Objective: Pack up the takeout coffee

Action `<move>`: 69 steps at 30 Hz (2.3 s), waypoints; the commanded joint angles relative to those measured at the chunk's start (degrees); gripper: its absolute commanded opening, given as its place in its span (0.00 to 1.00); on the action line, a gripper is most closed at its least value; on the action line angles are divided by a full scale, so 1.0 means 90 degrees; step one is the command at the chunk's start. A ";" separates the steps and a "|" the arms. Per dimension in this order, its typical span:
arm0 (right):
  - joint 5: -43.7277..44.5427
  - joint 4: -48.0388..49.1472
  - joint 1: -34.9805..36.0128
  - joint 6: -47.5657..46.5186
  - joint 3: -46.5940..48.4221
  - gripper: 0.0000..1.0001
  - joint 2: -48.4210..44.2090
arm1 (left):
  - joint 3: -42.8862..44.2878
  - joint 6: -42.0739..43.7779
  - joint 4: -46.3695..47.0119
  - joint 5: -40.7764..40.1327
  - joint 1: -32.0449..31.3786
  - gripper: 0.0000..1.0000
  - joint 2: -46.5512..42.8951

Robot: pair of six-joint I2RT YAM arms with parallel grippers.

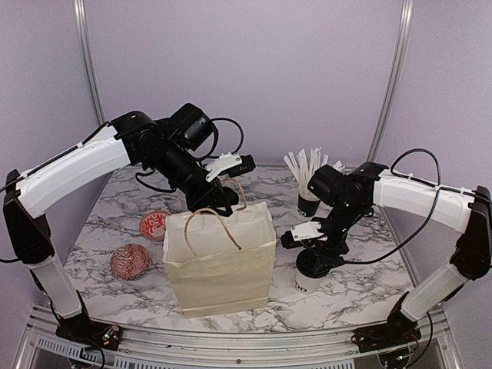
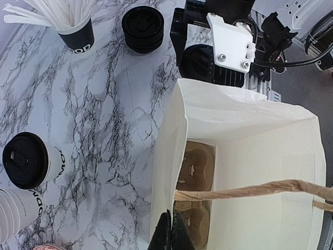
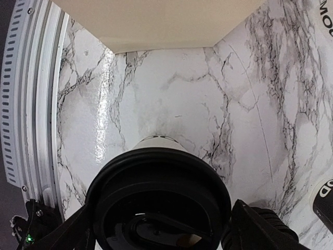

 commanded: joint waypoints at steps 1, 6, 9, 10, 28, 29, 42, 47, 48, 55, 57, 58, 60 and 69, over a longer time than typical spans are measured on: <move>0.0285 -0.0297 0.0009 -0.0129 0.0159 0.85 -0.0067 | 0.0045 0.0086 -0.0228 0.0053 0.0015 0.00 0.0042; 0.0388 -0.0566 0.0008 -0.0194 0.0297 0.88 0.0000 | 0.0053 0.0072 -0.0219 0.0022 0.0015 0.00 0.0046; 0.0409 -0.0565 0.0024 -0.0192 0.0312 0.89 -0.0040 | 0.0064 0.0072 -0.0218 -0.0040 0.0012 0.01 0.0021; 0.0427 -0.0576 0.0040 -0.0182 0.0302 0.88 -0.0041 | 0.0064 0.0067 -0.0218 -0.0057 0.0013 0.02 0.0016; -0.0225 -0.1060 -0.0175 -0.0322 0.2134 0.68 -0.0266 | 0.0142 -0.0090 -0.0161 -0.0413 0.0004 0.54 -0.0454; -0.0358 -0.1118 -0.0224 -0.0324 0.2416 0.68 -0.0261 | 0.0142 -0.0109 -0.0152 -0.0438 0.0011 0.55 -0.0538; -0.2179 -0.1515 -0.0344 -0.0304 0.6026 0.65 0.0203 | -0.0350 -0.0411 0.0666 -0.0513 0.0017 0.59 -0.2007; -0.2871 -0.1529 -0.0120 -0.0097 0.6680 0.65 0.0363 | -0.0702 -0.0744 0.0900 -0.0981 0.0017 0.61 -0.2507; -0.2905 -0.1529 -0.0028 -0.0070 0.6692 0.65 0.0368 | -0.0805 -0.0833 0.0951 -0.1161 0.0015 0.61 -0.2576; -0.3024 -0.1538 0.0707 0.0030 0.6395 0.65 0.0369 | -0.1352 -0.1256 0.1069 -0.2063 0.0026 0.62 -0.2900; -0.2967 -0.1536 0.0910 -0.0027 0.6249 0.65 0.0369 | -0.1456 -0.1305 0.1085 -0.2174 0.0042 0.62 -0.2922; -0.2915 -0.1526 0.1015 -0.0072 0.6186 0.65 0.0381 | -0.1496 -0.1338 0.1089 -0.2239 0.0042 0.62 -0.2921; -0.2795 -0.1521 0.1218 -0.0178 0.6072 0.65 0.0442 | -0.1557 -0.1444 0.1121 -0.2315 0.0095 0.62 -0.2905; -0.1577 -0.0876 0.1769 0.0431 0.5603 0.62 0.1248 | -0.1997 -0.1901 0.1560 -0.3365 0.0418 0.65 -0.3251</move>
